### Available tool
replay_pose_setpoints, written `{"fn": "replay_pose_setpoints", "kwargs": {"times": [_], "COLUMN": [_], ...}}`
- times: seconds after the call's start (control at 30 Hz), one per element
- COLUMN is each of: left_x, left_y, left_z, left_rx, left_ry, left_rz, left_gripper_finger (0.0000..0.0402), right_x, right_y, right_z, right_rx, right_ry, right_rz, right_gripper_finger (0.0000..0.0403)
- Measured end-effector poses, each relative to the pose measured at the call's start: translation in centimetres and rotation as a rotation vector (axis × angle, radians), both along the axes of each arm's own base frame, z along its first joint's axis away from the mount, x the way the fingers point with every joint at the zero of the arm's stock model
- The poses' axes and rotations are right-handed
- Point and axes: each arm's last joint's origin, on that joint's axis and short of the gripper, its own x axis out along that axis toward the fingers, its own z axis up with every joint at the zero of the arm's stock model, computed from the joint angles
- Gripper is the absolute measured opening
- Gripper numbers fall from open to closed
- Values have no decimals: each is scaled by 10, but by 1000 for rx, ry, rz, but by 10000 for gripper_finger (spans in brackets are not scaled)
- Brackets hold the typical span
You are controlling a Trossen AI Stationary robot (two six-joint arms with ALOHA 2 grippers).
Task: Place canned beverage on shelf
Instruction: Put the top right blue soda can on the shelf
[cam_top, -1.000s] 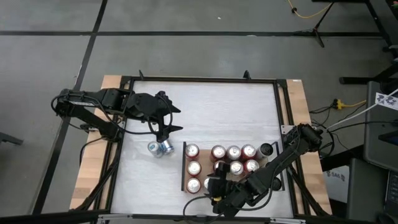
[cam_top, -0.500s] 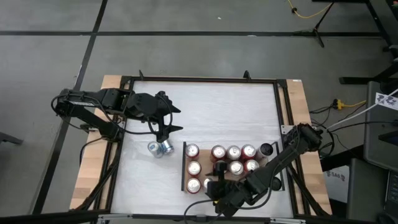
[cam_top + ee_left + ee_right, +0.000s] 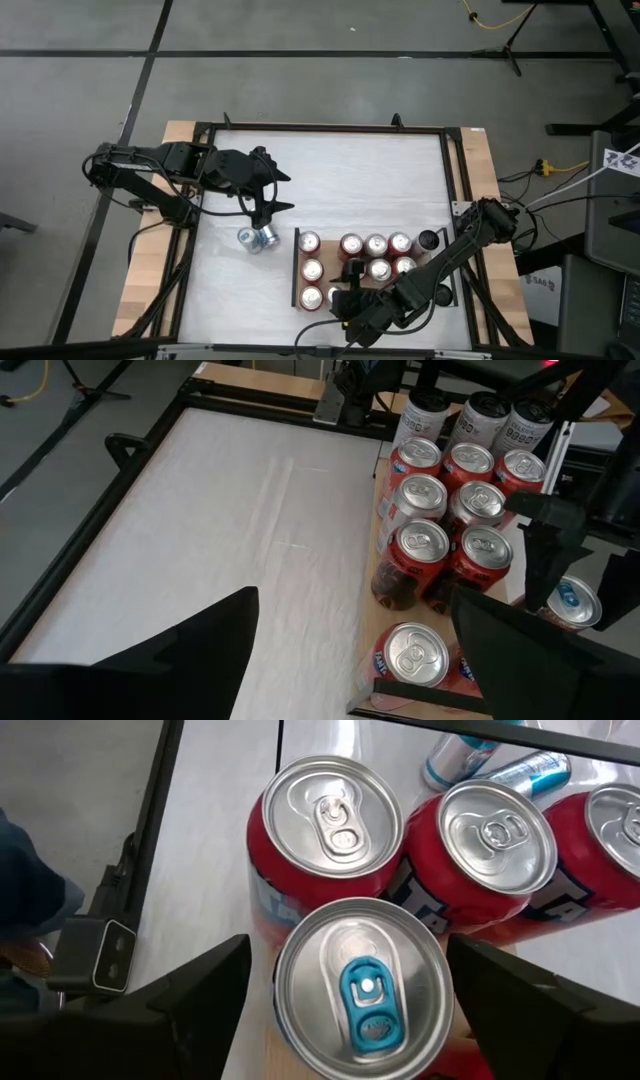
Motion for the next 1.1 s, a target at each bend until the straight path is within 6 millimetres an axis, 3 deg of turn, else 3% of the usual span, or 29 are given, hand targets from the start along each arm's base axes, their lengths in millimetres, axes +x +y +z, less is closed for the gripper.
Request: {"fn": "replay_pose_setpoints", "kwargs": {"times": [0.43,0.77,1.1], "left_x": [0,0,0], "left_y": [0,0,0], "left_z": [0,0,0], "left_rx": [0,0,1], "left_ry": [0,0,0], "left_rz": [0,0,-1], "left_gripper_finger": [322,322,322], "right_x": [0,0,0], "right_y": [0,0,-1], "right_z": [0,0,1], "right_rx": [5,70,106], "right_ry": [-2,-14,-33], "right_rz": [-5,-88,-154], "right_gripper_finger": [227,251,240]}}
